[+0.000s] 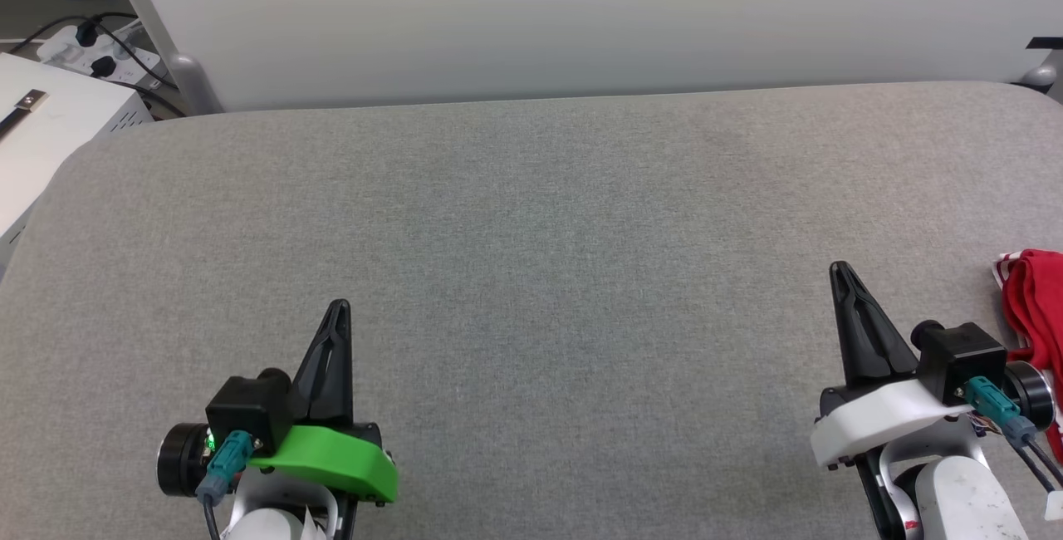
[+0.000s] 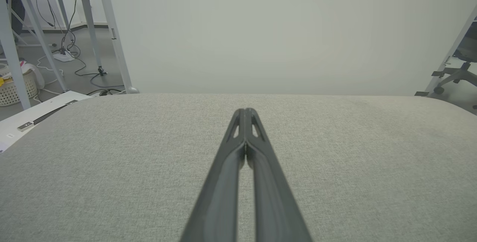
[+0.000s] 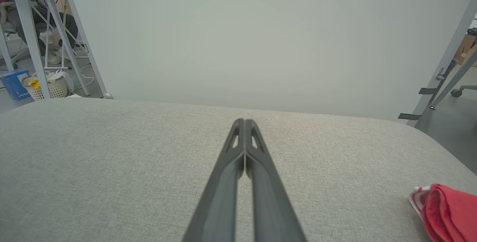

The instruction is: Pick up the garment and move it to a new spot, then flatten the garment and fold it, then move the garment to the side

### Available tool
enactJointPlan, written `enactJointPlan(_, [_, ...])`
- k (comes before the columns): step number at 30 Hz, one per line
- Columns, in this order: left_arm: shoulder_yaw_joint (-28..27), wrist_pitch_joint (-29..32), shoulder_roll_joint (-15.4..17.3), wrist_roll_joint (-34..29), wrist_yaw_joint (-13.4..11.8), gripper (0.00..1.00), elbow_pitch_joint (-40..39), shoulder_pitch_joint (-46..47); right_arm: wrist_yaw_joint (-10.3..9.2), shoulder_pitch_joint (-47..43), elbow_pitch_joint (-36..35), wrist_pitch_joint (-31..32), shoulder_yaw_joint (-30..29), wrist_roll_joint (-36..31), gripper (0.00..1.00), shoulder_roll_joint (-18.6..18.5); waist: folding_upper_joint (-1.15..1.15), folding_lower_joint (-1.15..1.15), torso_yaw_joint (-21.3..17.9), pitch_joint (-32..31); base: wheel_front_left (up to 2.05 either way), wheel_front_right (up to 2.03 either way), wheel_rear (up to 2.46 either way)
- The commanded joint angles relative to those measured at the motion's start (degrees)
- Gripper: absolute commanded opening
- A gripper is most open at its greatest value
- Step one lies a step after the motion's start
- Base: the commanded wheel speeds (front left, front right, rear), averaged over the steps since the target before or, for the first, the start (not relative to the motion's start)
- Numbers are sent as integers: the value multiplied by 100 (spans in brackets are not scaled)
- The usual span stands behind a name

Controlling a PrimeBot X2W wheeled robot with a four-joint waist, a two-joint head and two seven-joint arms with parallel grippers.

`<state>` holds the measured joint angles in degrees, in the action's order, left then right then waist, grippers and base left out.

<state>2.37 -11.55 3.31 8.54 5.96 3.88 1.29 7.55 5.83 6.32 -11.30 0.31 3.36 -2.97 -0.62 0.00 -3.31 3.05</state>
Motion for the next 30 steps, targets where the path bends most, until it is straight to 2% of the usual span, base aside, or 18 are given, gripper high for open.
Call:
enactJointPlan(1, [-19,39,-10,-71,-40,0,-25,-30,-2,-119,-44,28,-1,-44,0,1,14,0,5,-5,0,0,0])
enactJointPlan(30, [-85,375,-20,-307,-207,0,-135,-60,-3,-259,-221,360,-10,-132,0,4,29,0,103,-95,0,0,0])
